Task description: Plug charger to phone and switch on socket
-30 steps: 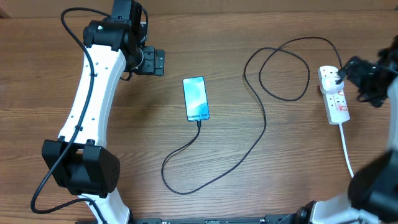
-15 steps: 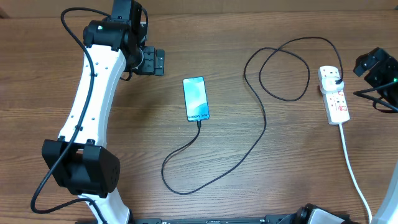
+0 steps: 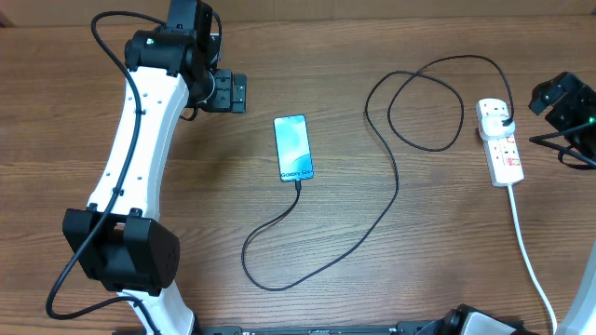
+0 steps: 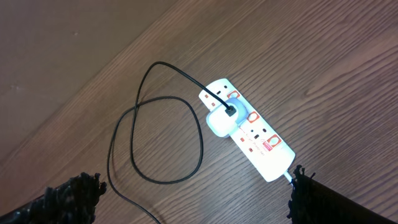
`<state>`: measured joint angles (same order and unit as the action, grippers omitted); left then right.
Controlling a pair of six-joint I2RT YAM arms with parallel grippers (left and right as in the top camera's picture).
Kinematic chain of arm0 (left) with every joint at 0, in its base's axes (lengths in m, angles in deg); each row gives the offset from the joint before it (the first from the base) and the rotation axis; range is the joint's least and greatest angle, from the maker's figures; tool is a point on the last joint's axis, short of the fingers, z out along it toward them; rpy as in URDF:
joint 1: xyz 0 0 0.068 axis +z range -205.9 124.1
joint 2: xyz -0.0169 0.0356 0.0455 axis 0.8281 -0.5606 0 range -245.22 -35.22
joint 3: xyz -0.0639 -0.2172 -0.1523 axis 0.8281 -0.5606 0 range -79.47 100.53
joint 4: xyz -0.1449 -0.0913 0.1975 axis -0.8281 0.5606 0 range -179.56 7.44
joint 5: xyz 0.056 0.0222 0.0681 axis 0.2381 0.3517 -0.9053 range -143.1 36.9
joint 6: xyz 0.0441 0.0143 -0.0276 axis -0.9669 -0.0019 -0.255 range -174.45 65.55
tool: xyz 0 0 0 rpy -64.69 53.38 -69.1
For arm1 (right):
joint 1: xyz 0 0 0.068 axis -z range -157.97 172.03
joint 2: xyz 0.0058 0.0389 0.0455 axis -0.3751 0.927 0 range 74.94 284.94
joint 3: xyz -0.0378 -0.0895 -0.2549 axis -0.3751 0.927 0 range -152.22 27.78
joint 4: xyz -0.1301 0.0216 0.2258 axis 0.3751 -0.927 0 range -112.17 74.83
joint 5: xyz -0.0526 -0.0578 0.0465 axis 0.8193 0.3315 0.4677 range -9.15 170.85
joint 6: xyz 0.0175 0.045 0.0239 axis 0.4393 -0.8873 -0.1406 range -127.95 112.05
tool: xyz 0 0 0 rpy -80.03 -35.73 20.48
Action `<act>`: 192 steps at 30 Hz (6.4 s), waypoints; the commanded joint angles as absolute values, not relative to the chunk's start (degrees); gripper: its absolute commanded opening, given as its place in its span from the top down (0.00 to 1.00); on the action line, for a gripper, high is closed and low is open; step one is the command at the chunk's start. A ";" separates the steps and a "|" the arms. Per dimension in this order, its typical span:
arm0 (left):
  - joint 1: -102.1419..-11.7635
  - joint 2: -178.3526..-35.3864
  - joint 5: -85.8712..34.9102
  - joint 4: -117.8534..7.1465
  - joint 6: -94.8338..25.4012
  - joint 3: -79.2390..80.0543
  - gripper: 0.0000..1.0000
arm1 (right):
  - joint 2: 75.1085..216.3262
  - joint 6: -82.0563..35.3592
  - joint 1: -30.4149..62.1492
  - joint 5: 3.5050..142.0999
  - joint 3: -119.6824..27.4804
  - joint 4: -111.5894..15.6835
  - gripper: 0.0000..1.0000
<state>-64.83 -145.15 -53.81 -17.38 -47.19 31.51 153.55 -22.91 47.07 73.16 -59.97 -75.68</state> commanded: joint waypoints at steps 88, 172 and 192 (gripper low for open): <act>-64.92 -94.97 -53.26 -81.20 -48.06 -34.41 0.00 | 153.55 -23.17 47.07 72.84 -59.99 -75.55 0.00; -53.79 -35.41 -54.55 -85.09 -58.51 -79.15 0.00 | 153.55 -23.17 47.07 72.84 -59.99 -75.55 0.00; -53.73 -35.43 -54.57 -85.11 -58.53 -79.15 0.00 | 153.55 -23.17 47.07 72.84 -59.99 -75.55 0.00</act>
<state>-54.12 -35.91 -55.25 -85.09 -57.66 -79.00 153.55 -22.93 47.07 73.16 -59.97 -75.81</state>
